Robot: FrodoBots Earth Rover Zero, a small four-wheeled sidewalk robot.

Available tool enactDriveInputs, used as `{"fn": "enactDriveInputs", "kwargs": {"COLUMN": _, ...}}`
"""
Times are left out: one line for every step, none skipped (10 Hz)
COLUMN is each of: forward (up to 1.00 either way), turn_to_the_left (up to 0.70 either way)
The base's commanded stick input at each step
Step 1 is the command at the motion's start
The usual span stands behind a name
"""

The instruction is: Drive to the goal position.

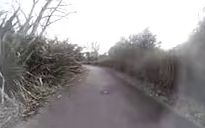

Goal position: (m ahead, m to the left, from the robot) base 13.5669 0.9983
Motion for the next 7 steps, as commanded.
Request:
{"fn": "enactDriveInputs", "kwargs": {"forward": 0.7, "turn_to_the_left": -0.35}}
{"fn": "enactDriveInputs", "kwargs": {"forward": 0.7, "turn_to_the_left": -0.35}}
{"fn": "enactDriveInputs", "kwargs": {"forward": 0.7, "turn_to_the_left": -0.35}}
{"fn": "enactDriveInputs", "kwargs": {"forward": 0.7, "turn_to_the_left": -0.35}}
{"fn": "enactDriveInputs", "kwargs": {"forward": 0.7, "turn_to_the_left": -0.21}}
{"fn": "enactDriveInputs", "kwargs": {"forward": 0.7, "turn_to_the_left": -0.09}}
{"fn": "enactDriveInputs", "kwargs": {"forward": 0.7, "turn_to_the_left": -0.05}}
